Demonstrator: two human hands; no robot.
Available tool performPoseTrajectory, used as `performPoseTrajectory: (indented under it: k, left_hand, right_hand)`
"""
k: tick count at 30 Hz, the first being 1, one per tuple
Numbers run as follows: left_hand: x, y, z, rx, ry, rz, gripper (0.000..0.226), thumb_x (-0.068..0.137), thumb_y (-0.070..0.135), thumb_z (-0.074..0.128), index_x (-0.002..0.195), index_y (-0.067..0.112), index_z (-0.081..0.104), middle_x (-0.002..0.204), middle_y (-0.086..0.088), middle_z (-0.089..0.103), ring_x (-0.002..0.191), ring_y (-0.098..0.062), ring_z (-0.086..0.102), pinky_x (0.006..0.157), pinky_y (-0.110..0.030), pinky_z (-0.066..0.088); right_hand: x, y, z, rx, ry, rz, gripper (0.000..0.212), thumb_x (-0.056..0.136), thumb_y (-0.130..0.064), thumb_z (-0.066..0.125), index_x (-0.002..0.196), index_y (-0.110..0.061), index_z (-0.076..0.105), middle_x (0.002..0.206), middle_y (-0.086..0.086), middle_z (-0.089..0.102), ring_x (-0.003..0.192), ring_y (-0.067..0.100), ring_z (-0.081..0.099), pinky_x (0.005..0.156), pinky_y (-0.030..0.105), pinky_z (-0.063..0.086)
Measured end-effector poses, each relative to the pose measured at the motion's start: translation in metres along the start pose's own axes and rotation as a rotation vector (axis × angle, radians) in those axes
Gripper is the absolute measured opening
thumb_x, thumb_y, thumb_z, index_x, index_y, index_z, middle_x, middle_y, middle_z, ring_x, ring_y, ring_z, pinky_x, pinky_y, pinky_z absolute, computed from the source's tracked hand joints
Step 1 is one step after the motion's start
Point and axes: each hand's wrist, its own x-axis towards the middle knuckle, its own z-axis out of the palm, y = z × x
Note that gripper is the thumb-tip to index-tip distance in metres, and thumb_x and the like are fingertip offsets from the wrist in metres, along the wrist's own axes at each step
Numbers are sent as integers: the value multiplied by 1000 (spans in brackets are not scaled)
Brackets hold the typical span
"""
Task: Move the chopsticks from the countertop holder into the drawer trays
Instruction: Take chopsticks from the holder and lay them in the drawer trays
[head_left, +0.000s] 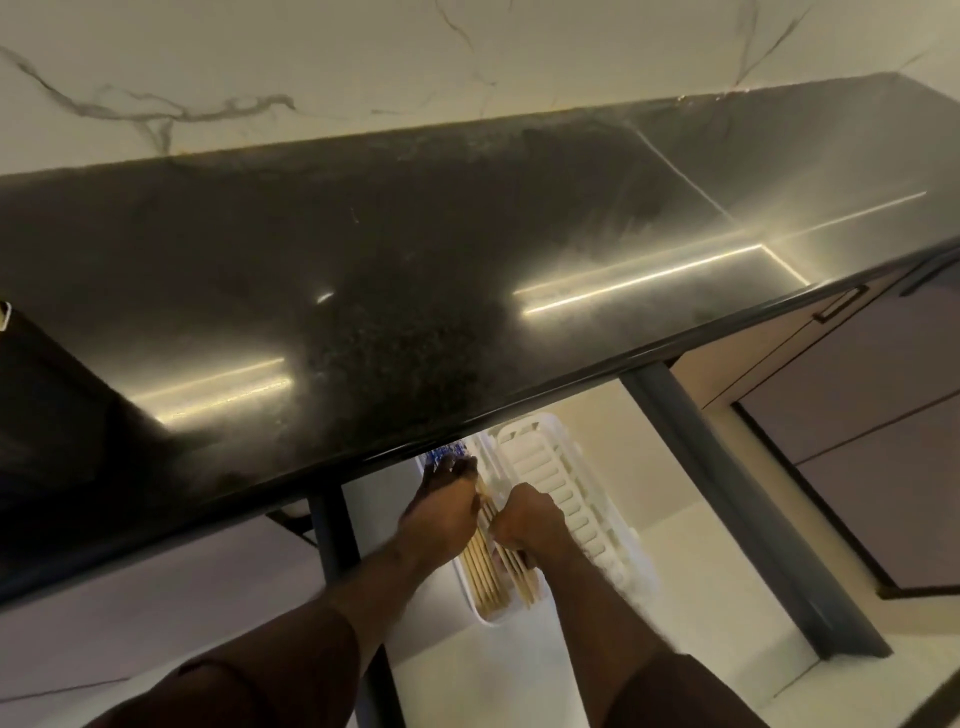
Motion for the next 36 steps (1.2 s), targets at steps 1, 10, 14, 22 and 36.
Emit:
performPoseTrajectory:
  k: [1,10,14,22,36]
  left_hand:
    - [5,-4,3,64,-24,6,53,103,28,34,152,17,16,162,-3,14,148,-22,12,118,-34,10]
    - [26,-1,9,664,-210,132,73,96,30,49,153,14,6,163,-10,3,149,-27,-2,117,-46,-10]
    - [21,7,1,781,-255,157,70,96,25,48,153,10,9,163,-10,6,149,-26,2,119,-48,-10]
    - [15,14,-3,847,-266,112,78,94,22,53,153,10,4,163,-11,0,149,-28,-4,118,-50,-10]
    - [-59,36,-41,298,-18,254,52,99,22,50,147,16,33,154,-6,37,137,-23,42,112,-35,33]
  right_hand:
    - [1,-2,4,-28,22,-10,30,87,-26,63,113,-10,58,90,3,62,84,22,65,74,31,56]
    - [5,0,33,-150,222,-48,21,93,-16,52,110,-14,65,106,6,69,96,24,66,75,32,50]
    - [5,4,46,-144,271,-80,24,94,-15,49,112,-16,65,105,5,71,93,22,68,80,31,52]
    - [-9,16,55,-259,262,-164,33,97,-26,53,128,-16,57,120,6,65,107,22,62,96,33,48]
    - [-94,15,-25,-57,425,-230,30,94,-35,56,119,-20,62,116,2,68,95,21,66,83,30,51]
